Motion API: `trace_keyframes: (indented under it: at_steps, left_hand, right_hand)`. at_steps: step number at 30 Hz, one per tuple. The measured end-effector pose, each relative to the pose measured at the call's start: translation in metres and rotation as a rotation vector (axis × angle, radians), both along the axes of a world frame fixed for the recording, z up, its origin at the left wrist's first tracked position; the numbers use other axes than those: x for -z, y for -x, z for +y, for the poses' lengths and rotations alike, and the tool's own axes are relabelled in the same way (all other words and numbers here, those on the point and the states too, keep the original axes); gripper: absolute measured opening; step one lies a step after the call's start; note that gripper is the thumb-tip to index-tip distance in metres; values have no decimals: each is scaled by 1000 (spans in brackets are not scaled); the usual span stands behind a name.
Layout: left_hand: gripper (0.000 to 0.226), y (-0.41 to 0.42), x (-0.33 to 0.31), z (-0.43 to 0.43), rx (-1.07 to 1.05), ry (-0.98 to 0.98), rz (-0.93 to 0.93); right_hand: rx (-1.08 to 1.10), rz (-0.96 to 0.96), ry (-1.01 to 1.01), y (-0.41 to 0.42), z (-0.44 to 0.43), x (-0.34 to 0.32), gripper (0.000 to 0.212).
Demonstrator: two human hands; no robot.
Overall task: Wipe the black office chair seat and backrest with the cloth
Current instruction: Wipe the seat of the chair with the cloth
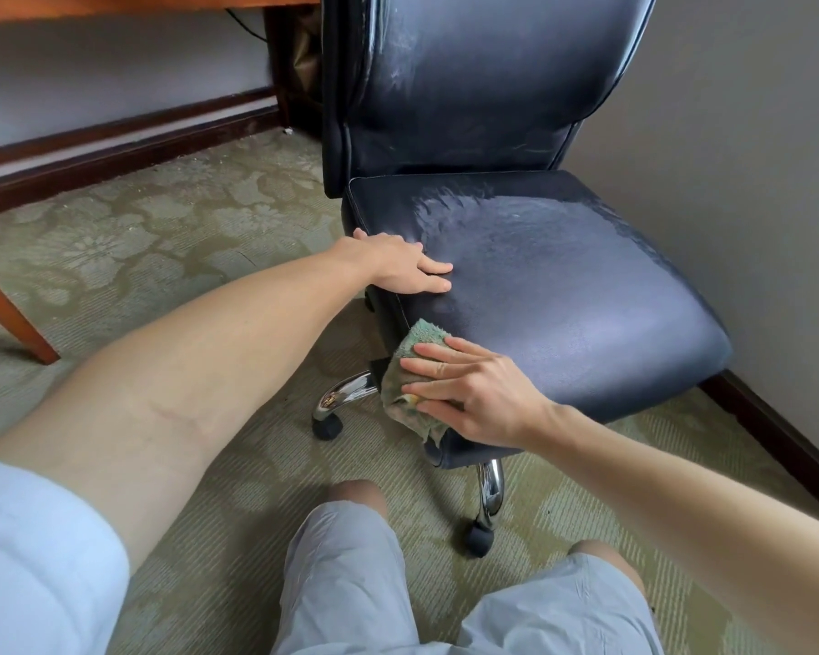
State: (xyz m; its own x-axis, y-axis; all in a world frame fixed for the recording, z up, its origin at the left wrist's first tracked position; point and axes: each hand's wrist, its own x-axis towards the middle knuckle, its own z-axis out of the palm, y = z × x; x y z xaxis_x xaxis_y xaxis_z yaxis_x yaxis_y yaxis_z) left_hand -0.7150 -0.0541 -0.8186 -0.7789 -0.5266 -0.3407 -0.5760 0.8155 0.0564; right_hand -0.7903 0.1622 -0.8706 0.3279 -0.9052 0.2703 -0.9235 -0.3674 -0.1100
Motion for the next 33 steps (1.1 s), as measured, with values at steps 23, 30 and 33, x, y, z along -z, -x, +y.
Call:
trace_keyframes:
  at_steps: [23, 30, 33]
  left_hand:
    - [57, 3, -19, -95, 13, -56, 105]
    - [70, 0, -14, -101, 11, -81, 122]
    - [71, -6, -10, -97, 7, -94, 174]
  right_hand:
    - [249, -68, -104, 16, -140, -18, 28]
    - [431, -154, -225, 31, -140, -28, 34]
    - [647, -153, -258, 61, -138, -39, 36]
